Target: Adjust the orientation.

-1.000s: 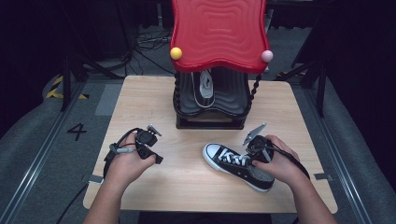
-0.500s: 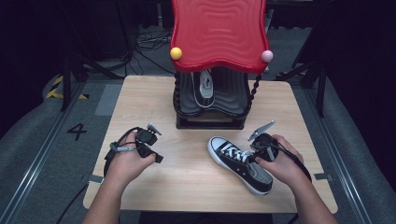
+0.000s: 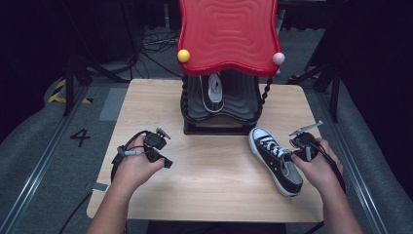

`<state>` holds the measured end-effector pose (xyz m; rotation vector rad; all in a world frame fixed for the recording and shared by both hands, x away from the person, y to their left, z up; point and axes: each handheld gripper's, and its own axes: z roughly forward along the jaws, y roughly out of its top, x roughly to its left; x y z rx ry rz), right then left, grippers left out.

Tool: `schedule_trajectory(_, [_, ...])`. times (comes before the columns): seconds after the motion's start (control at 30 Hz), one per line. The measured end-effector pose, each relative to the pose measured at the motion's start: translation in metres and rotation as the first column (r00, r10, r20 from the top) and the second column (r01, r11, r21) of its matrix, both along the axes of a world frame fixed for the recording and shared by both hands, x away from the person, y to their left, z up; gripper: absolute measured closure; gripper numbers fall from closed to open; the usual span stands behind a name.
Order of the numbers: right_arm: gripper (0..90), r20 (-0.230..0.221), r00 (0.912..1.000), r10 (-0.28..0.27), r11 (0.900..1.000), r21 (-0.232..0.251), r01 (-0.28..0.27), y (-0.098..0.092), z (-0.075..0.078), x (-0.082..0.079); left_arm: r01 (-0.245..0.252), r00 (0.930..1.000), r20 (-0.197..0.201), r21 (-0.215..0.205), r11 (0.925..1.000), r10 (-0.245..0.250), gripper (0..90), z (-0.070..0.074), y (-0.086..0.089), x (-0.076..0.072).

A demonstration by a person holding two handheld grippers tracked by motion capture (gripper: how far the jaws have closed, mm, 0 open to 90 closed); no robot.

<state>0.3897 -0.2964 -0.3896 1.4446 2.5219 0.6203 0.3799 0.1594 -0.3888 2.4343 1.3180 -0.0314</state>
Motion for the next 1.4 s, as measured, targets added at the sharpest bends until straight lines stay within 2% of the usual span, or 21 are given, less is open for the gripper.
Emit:
schedule_trajectory(0.1, [88.1,0.002,0.9975,-0.07,0.997,-0.009,0.07,-0.009,-0.002,0.001,0.007,1.0,0.002,0.003,1.0,-0.007,66.1,0.0,-0.001,0.001])
schedule_trajectory(0.2, [88.0,-0.003,0.993,-0.118,0.993,-0.017,0.118,-0.012,-0.006,0.002,0.007,0.9999,0.012,-0.001,1.0,-0.007,66.1,0.001,-0.002,0.001])
schedule_trajectory(0.4, [87.8,-0.026,0.9875,-0.156,0.987,-0.045,0.154,-0.009,-0.016,0.005,0.008,0.9999,0.014,-0.006,1.0,-0.008,66.1,0.003,-0.001,0.001])
schedule_trajectory(0.6, [84.2,-0.042,0.9859,-0.162,0.986,-0.031,0.161,-0.011,-0.016,0.005,0.007,0.9999,0.014,-0.007,0.9999,-0.007,65.6,0.002,-0.001,0.001])
schedule_trajectory(0.63, [77.8,-0.062,0.9834,-0.171,0.985,-0.023,0.169,-0.013,-0.017,0.005,0.008,0.9999,0.011,-0.008,0.9999,-0.008,65.5,0.002,-0.002,0.001])
schedule_trajectory(0.67, [75.2,-0.067,0.9834,-0.169,0.985,-0.03,0.167,-0.013,-0.017,0.004,0.009,0.9999,0.008,-0.009,0.9999,-0.009,65.4,0.002,-0.002,0.002])
schedule_trajectory(0.77, [64.4,-0.055,0.9798,-0.192,0.981,-0.037,0.19,-0.016,-0.013,0.001,0.012,0.9999,0.011,-0.013,0.9998,-0.012,64.9,0.001,-0.003,0.003])
schedule_trajectory(0.8, [63.6,-0.06,0.9789,-0.195,0.98,-0.044,0.193,-0.018,-0.011,-0.001,0.014,0.9999,0.005,-0.013,0.9998,-0.014,64.7,0.0,-0.004,0.004])
schedule_trajectory(0.87, [61.8,-0.059,0.9765,-0.207,0.978,-0.022,0.206,-0.02,-0.005,-0.006,0.017,0.9999,0.003,-0.012,0.9998,-0.016,64.6,0.0,-0.005,0.005])
schedule_trajectory(1.0, [59.6,-0.062,0.9771,-0.203,0.979,-0.017,0.203,-0.022,0.006,-0.018,0.034,0.9994,0.001,-0.013,0.9993,-0.034,64.5,0.0,-0.011,0.01])
schedule_trajectory(1.07, [59.6,-0.05,0.9796,-0.195,0.981,-0.021,0.194,-0.019,0.011,-0.024,0.036,0.9993,-0.002,-0.017,0.9992,-0.036,64.2,0.0,-0.014,0.012])
schedule_trajectory(1.13, [60.0,-0.047,0.981,-0.188,0.982,-0.011,0.188,-0.017,0.014,-0.028,0.041,0.9991,0.0,-0.017,0.999,-0.041,64.0,0.0,-0.015,0.013])
schedule_trajectory(1.17, [60.4,-0.056,0.9839,-0.17,0.985,0.019,0.171,-0.011,0.018,-0.034,0.047,0.9989,-0.003,-0.017,0.9988,-0.047,64.0,-0.001,-0.017,0.014])
schedule_trajectory(1.3, [62.8,-0.078,0.9859,-0.148,0.988,0.033,0.151,-0.003,0.019,-0.037,0.053,0.9986,-0.005,-0.014,0.9985,-0.053,63.9,-0.002,-0.019,0.016])
schedule_trajectory(1.4, [64.0,-0.096,0.9864,-0.134,0.99,0.031,0.137,0.003,0.013,-0.034,0.053,0.9985,-0.008,-0.016,0.9985,-0.053,63.7,-0.002,-0.018,0.015])
